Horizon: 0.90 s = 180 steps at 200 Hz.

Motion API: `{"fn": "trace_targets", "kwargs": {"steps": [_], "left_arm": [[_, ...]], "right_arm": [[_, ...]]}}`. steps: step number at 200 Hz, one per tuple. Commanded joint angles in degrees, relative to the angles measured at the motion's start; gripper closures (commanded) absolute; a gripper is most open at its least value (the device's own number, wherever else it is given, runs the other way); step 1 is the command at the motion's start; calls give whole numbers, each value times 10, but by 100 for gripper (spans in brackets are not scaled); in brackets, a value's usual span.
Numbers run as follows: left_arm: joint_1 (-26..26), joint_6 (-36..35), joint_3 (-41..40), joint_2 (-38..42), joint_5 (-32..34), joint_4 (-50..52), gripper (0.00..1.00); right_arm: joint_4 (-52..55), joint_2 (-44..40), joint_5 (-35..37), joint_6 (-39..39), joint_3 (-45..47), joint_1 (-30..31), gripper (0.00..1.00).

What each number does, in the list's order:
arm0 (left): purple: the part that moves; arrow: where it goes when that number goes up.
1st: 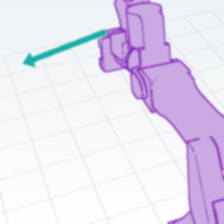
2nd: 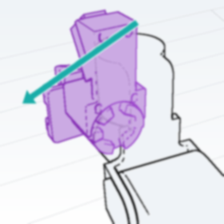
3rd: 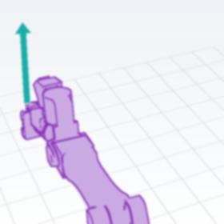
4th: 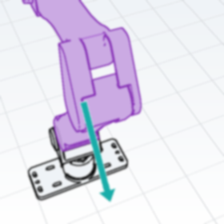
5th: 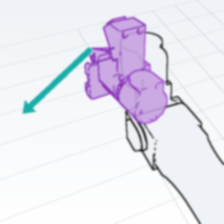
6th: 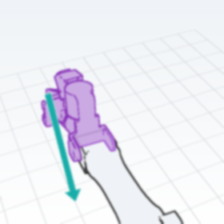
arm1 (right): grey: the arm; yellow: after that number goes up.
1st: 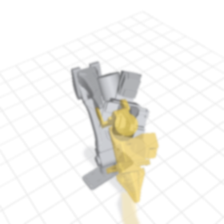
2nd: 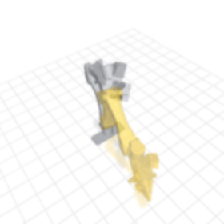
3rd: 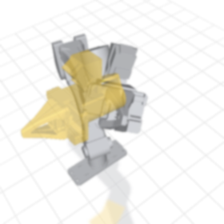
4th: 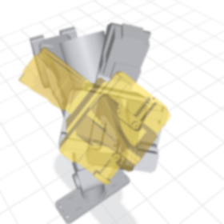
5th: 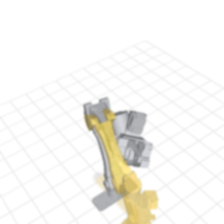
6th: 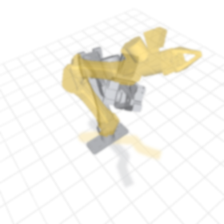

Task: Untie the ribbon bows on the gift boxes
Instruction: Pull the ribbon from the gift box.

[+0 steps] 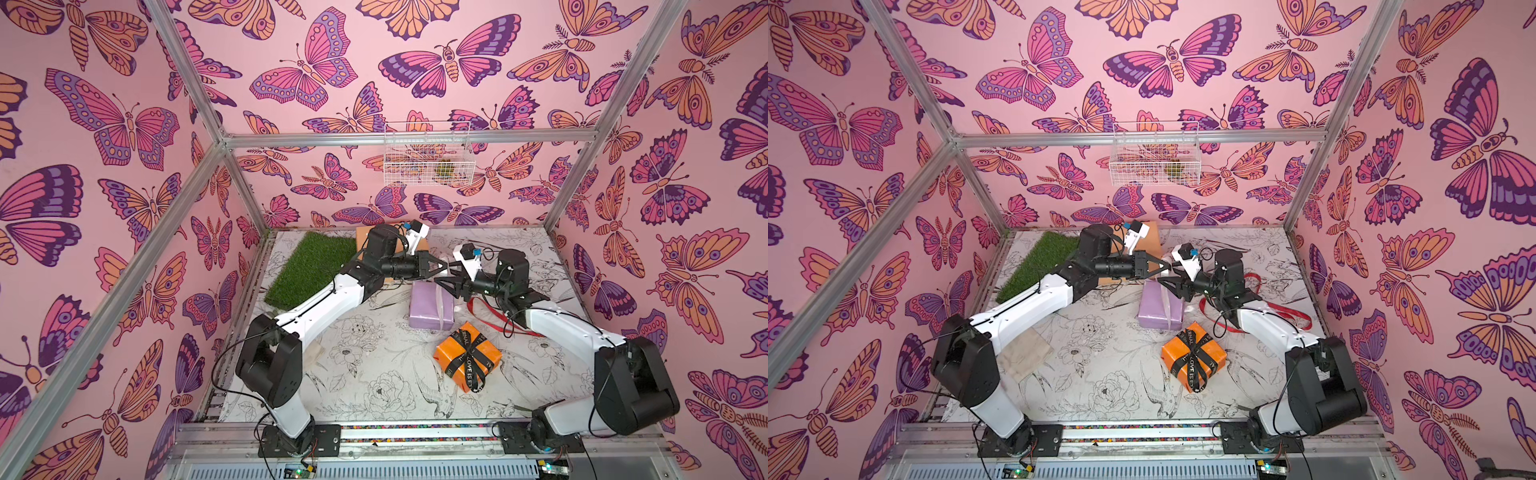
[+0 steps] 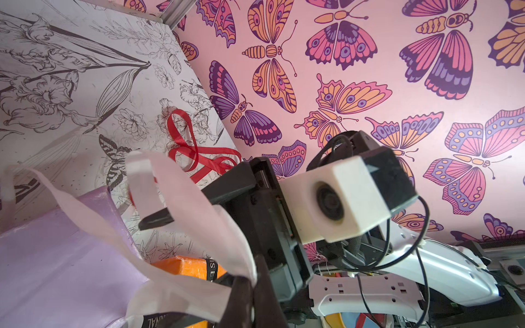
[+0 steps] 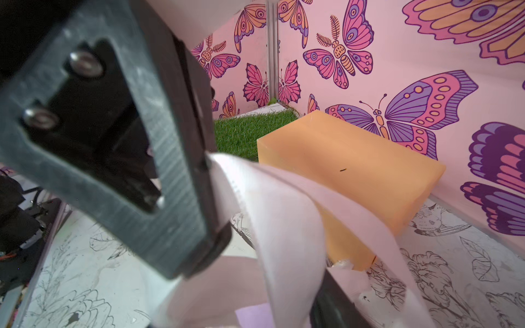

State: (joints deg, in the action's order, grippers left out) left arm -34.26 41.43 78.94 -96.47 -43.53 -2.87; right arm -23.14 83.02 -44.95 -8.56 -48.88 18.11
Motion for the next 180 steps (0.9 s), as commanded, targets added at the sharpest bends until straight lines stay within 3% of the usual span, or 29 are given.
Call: {"fn": "trace_targets", "kwargs": {"steps": [1, 31, 66, 74, 77, 79, 82, 144, 160, 164, 175, 180], "left_arm": [[-2, 0, 14, 19, -7, 5, 100], [-2, -1, 12, 21, -4, 5, 100], [3, -12, 7, 15, 10, 6, 100], [10, -13, 4, 12, 15, 7, 67], [13, -13, 2, 11, 18, 8, 40], [15, -12, 0, 10, 19, 8, 12], [19, -11, -3, 10, 20, 8, 0], [51, -58, -146, 59, 97, -35, 0], [48, -39, -174, 55, 85, -89, 18], [47, -30, -181, 51, 81, -107, 31], [47, 3, -198, 37, 66, -165, 83], [46, 20, -204, 29, 62, -188, 100]], "right_arm": [[-15, 5, -10, 0, -9, 4, 64], [-17, 5, 4, 7, -4, 5, 100], [6, -5, 22, 41, -3, 5, 100], [27, -8, 33, 56, -10, 4, 100], [36, -9, 38, 61, -13, 4, 100], [41, -10, 41, 64, -15, 4, 100], [49, -11, 45, 71, -18, 4, 100], [216, -22, 113, 224, -103, 4, 100], [226, -34, 128, 246, -101, 5, 100], [226, -38, 129, 250, -100, 4, 100], [230, -48, 136, 262, -95, 4, 100], [232, -53, 139, 266, -94, 5, 100]]}}
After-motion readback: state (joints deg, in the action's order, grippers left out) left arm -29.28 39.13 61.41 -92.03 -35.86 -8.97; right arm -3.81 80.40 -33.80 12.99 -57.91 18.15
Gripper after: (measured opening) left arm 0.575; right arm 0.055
